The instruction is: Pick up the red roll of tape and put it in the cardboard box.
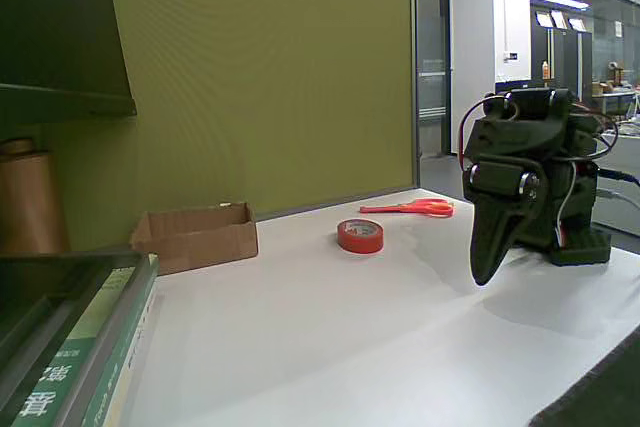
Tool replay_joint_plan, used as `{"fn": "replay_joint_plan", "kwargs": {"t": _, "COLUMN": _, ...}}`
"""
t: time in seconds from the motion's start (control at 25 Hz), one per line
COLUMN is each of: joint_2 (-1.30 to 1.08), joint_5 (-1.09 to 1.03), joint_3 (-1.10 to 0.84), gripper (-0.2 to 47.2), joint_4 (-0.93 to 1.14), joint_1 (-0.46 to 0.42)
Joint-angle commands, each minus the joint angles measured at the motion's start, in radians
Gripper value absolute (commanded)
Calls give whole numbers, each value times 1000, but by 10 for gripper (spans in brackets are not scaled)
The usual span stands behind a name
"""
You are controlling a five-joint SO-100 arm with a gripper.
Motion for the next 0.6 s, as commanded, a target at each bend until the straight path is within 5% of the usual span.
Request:
{"fn": "replay_joint_plan", "kwargs": {"t": 0.0, "joint_2": 86, "joint_5": -51, "joint_3": 21, "gripper": 1, "joint_4": -9, "joint_1": -54}}
{"fn": "replay_joint_plan", "kwargs": {"t": 0.56, "joint_2": 8, "joint_5": -109, "joint_3": -101, "gripper": 1, "joint_4": -117, "joint_1": -18}}
